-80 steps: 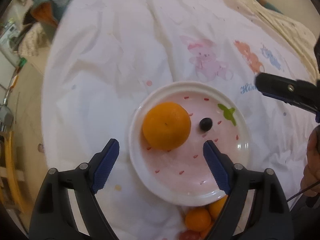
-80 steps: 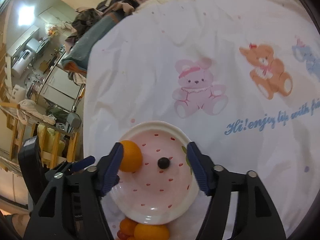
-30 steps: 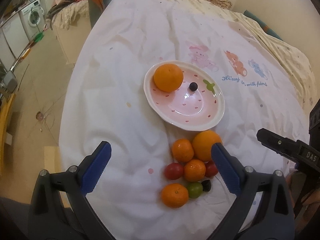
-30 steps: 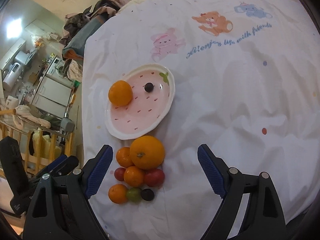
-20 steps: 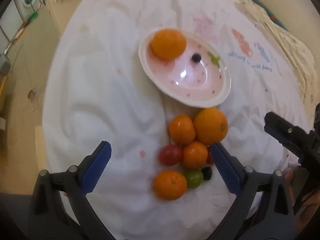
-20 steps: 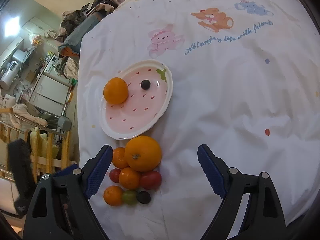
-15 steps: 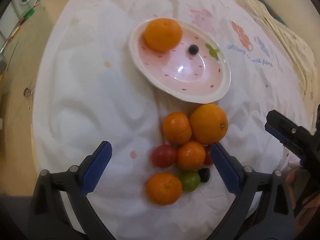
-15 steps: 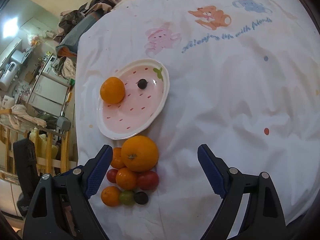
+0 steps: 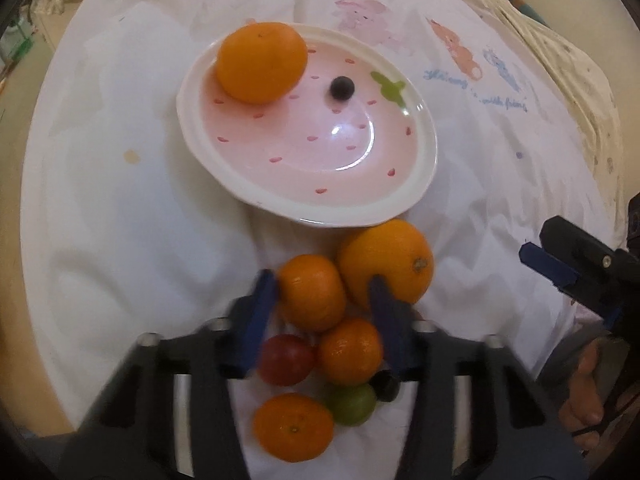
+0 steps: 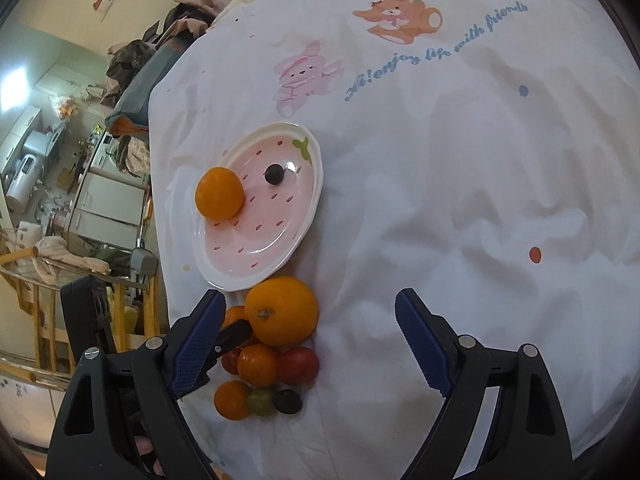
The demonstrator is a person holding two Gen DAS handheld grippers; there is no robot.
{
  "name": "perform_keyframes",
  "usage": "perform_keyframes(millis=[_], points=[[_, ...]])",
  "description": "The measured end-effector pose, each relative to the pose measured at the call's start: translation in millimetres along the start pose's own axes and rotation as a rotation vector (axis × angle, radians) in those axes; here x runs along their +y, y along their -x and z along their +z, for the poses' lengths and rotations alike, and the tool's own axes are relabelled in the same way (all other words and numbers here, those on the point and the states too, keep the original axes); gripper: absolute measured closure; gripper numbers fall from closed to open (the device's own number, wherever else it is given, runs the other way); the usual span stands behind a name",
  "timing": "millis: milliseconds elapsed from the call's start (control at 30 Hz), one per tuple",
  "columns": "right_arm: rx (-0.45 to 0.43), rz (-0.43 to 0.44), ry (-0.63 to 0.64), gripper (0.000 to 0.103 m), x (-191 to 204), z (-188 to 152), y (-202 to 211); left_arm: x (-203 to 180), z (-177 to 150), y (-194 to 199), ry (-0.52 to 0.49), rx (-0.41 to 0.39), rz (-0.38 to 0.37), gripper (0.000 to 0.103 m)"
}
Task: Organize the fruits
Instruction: 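Grasp a mandarin with the left gripper while the right gripper grasps another mandarin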
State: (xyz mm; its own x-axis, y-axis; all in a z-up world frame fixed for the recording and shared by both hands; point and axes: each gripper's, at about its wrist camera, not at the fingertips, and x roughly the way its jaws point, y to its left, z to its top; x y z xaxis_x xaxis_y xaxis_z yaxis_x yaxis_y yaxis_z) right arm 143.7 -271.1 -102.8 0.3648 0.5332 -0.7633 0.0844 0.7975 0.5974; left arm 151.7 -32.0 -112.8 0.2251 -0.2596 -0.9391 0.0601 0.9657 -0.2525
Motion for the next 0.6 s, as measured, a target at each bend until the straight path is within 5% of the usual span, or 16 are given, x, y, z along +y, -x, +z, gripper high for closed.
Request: perform_keyframes(millis=[300, 600], points=[[0.002, -0.010, 0.000, 0.014, 2.3, -0.6, -0.4, 9.5, -1.8, 12.8, 0.041, -0.008, -0.024, 0.076], [0.025, -0.004, 0.016, 0.014, 12.0, -5.1, -0.3, 20.6, -3.7, 62.7, 0.078, -0.148, 0.037, 0.077]])
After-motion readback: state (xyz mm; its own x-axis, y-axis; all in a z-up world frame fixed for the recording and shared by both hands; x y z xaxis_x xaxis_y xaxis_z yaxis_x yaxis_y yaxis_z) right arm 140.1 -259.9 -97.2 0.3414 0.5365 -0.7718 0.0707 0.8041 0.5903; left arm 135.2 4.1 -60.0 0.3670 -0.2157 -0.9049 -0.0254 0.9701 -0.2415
